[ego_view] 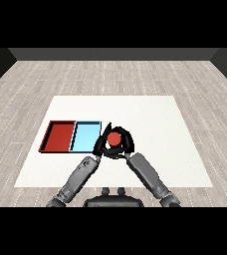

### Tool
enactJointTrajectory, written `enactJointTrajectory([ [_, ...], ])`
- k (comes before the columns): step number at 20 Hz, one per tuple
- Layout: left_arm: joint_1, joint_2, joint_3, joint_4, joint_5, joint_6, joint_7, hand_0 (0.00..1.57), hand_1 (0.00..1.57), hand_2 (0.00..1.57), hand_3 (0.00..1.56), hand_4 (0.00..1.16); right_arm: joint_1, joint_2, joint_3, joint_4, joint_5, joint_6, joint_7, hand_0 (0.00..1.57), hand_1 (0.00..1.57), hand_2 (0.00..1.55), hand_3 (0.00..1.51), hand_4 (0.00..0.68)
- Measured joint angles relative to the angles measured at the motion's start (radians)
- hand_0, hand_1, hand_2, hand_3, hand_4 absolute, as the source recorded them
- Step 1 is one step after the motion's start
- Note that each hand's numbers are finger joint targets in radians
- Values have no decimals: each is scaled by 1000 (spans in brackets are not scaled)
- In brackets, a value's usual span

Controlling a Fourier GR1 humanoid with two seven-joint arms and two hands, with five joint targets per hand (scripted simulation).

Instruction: Pick the red can and put it in the red box

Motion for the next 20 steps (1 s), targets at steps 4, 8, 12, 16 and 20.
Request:
enactJointTrajectory([
  [4, -22, 9, -10, 12, -1, 7, 5, 0, 0, 0, 0, 0, -23, 0, 36, -1, -31, -24, 10, 1447, 1447, 1433, 1387, 594],
  [8, -51, 14, -10, 37, 19, 12, -3, 0, 0, 0, 0, 0, -45, -6, 63, 8, -69, -57, -1, 1455, 1455, 1450, 1398, 543],
  [12, -61, 19, -22, 37, 15, 60, -4, 773, 773, 782, 0, 551, -60, -12, 60, -8, -65, -67, 20, 1507, 1507, 1465, 1408, 512],
  [16, -63, 24, -24, 30, 0, 100, 16, 1552, 1552, 1479, 1384, 868, -79, -15, 68, 10, -86, -70, -1, 1503, 1503, 1452, 1400, 523],
  [20, -74, 22, -26, 40, 8, 120, 31, 1571, 1571, 1543, 1460, 1024, -75, -19, 66, 13, -98, -60, -8, 1461, 1461, 1438, 1391, 555],
])
